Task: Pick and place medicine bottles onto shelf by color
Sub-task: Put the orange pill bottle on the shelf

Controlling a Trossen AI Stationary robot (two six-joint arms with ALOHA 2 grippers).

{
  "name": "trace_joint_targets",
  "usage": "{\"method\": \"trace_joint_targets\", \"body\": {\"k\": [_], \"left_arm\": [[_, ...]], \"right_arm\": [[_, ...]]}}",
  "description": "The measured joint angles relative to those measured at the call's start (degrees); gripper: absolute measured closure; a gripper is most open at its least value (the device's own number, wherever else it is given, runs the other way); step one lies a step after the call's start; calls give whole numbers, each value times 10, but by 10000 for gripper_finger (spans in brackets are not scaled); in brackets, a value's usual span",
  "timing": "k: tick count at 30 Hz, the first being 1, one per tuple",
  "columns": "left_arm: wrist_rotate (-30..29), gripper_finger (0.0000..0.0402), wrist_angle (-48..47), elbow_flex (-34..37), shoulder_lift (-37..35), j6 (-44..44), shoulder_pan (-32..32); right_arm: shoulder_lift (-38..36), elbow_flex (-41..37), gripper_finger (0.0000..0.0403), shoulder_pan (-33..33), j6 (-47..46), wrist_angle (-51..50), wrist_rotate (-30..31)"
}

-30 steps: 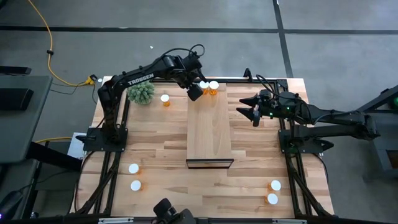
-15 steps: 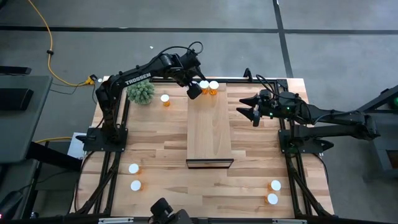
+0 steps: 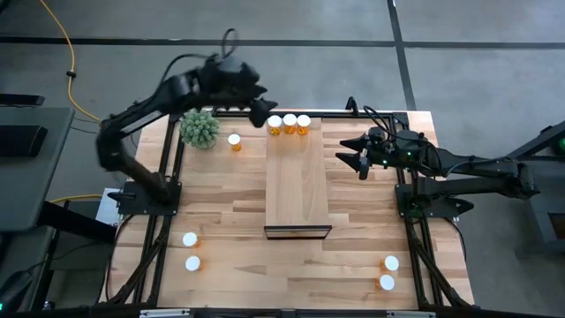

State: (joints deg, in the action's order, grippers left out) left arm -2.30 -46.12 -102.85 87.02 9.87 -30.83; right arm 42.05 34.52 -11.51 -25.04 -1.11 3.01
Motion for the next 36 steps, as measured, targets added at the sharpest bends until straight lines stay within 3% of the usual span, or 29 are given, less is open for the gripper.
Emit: {"method": "trace_joint_targets", "body": {"k": [11,16,22,36], "left_arm": [[1,112,450,489,-319,75,98],[-37,112,550,635,-432,129,129],[-48,113,545,689,-493,89,136],[-48,113,545,691,-497,65,136]], "right_arm": [[0,0,121,0,19,0,0],[0,0,121,0,35,7,0],[0,0,121,0,46,37,0],[0,0,121,0,52,40,0]]}}
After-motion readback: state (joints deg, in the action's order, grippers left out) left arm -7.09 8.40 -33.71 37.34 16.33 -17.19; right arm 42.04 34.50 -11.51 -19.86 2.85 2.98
